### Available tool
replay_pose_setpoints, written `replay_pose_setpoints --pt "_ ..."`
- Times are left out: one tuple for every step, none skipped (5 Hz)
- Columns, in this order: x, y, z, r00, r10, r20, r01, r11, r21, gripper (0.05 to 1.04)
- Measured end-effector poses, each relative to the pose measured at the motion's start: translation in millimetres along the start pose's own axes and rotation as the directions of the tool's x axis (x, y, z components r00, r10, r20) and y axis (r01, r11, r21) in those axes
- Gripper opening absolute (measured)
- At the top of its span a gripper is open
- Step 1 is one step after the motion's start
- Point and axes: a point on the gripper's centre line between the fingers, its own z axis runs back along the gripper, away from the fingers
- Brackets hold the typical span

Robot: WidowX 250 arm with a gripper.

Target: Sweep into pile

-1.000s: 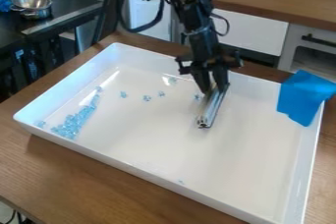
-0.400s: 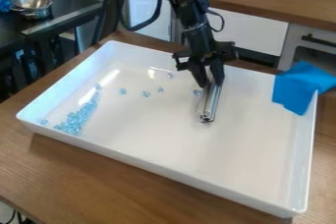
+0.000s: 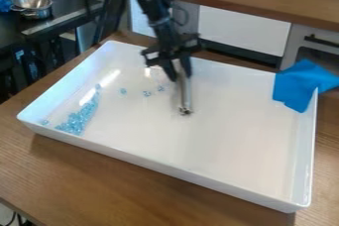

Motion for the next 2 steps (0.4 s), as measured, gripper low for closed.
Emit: replay_pose_setpoints --pt "-1.1 37.6 15.7 0.991 0.136 -0.008 -0.136 0.991 0.001 0.343" --pt "-7.2 58.6 23.0 0.967 0.254 0.014 -0.254 0.967 -0.008 0.343"
